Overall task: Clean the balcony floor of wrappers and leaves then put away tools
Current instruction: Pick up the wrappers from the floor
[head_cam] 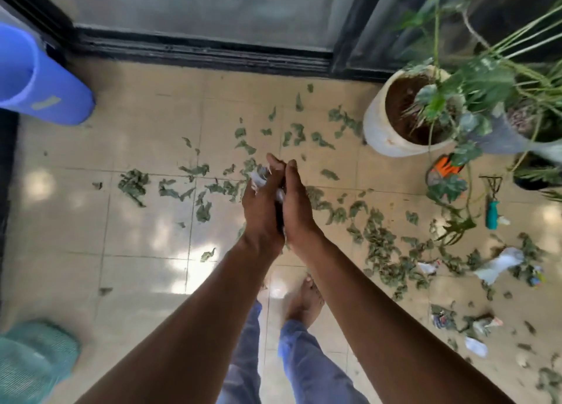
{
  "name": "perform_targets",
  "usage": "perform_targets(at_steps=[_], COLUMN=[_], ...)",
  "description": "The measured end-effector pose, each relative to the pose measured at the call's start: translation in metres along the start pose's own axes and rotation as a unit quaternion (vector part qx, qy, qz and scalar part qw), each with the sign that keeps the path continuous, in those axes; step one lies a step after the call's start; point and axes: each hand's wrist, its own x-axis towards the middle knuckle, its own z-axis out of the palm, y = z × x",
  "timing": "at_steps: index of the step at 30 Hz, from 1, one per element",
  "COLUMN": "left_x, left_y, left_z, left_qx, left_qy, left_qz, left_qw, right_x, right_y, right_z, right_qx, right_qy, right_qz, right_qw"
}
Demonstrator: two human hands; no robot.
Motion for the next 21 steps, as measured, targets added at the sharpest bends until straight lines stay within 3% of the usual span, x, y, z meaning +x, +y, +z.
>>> perform_targets(at_steps=[5,11,16,21], left_x=[0.012,0.011,0.014,0.019], left_y=[0.001,0.007,-0.036,-0.119], left_z=[-0.037,-0.045,-0.019,0.018], left_qx=[0.043,0.136,0.222,0.332], left_qy=[0.008,-0.061,-0.149,-0.177], left_qz=[0.012,-0.044,-0.088,-0.115], left_qw=[0.999,0.988,0.959,0.919], right_x=[-0.014,-0.026,-0.033,-0.053], right_y=[0.001,-0.01,0.015,0.062], right_z=[0.017,-0.016,-0.088,-0.196], right_qx=[0.013,0.022,0.049,0.053], right_qy=[-0.015,-0.005,0.088,0.163], right_qz=[0.092,0.134,0.161,0.218], right_qw=[0.996,0.991,0.982,0.961])
